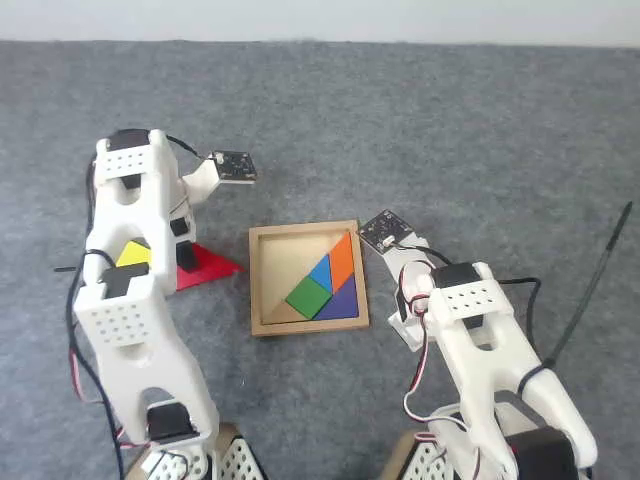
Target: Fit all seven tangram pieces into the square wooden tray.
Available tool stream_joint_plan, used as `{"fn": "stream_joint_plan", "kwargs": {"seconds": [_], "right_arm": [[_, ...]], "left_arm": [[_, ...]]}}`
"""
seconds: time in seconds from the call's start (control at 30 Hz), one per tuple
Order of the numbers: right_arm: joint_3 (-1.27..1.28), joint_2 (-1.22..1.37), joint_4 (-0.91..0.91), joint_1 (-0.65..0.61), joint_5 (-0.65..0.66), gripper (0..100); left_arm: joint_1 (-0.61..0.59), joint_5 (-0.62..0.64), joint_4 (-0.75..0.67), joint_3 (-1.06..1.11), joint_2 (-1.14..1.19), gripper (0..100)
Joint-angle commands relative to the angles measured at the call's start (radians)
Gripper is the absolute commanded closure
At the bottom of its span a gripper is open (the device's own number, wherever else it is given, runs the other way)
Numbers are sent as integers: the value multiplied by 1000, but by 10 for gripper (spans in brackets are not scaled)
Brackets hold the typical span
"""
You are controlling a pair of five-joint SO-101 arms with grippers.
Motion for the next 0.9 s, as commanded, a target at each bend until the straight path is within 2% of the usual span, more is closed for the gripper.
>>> {"fn": "stream_joint_plan", "kwargs": {"seconds": [0.0, 0.27, 0.37, 0.47, 0.53, 0.67, 0.87], "right_arm": [[-3, -42, -13, 12, 3, 932], [-3, -44, -13, 12, 3, 932], [-3, -44, -13, 12, 3, 932], [-3, -44, -13, 13, 3, 932], [-3, -44, -13, 13, -5, 932], [-3, -44, -13, 12, -23, 932], [-3, -42, -13, 12, -25, 932]], "left_arm": [[18, 14, 54, -8, -112, 843], [46, 11, 34, 223, -348, 849], [63, 11, -60, 374, -425, 849], [75, 12, -244, 562, -463, 849], [80, 11, -299, 639, -485, 849], [75, 9, -316, 671, -526, 859], [78, 9, -308, 673, -571, 938]]}}
